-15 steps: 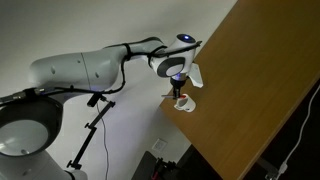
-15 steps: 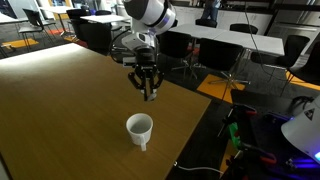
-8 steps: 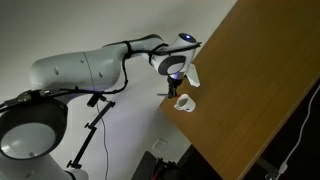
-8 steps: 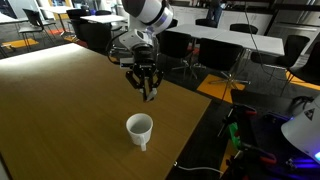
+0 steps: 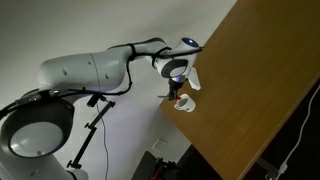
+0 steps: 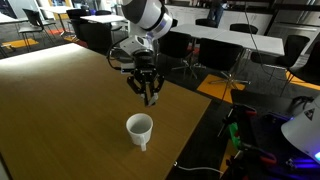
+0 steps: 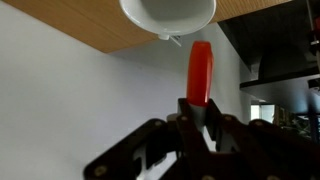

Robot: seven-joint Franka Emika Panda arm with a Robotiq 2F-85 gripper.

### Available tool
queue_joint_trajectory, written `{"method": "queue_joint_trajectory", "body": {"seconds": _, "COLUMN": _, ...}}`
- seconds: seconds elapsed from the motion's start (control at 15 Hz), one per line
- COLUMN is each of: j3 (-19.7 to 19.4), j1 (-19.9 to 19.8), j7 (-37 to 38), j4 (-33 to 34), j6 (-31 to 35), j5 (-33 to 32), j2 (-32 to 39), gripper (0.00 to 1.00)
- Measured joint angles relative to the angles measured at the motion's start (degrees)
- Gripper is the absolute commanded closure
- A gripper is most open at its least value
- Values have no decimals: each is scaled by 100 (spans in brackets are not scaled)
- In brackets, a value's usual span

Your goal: Put the red pen in the white mug

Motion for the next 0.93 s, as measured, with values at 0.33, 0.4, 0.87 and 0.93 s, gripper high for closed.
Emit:
{"method": "queue_joint_trajectory", "body": {"seconds": 0.33, "j3": 65, "j1": 29, "j7": 0, "j4": 8, "j6": -34, "j5": -8, "j2": 174, "gripper": 95}}
{"method": "queue_joint_trajectory", "body": {"seconds": 0.4, "j3": 123, "j1": 9, "j7": 0, "j4": 23, "j6": -34, "j5": -26, "j2": 217, "gripper": 95}}
{"method": "queue_joint_trajectory", "body": {"seconds": 0.87, "j3": 685, "j1": -220, "j7": 0, "j4": 403, "j6": -33, "j5": -290, "j2": 819, "gripper": 95}}
{"method": "queue_joint_trajectory", "body": {"seconds": 0.93, "j3": 690, "j1": -222, "j7": 0, "j4": 459, "j6": -33, "j5": -302, "j2": 908, "gripper": 95}}
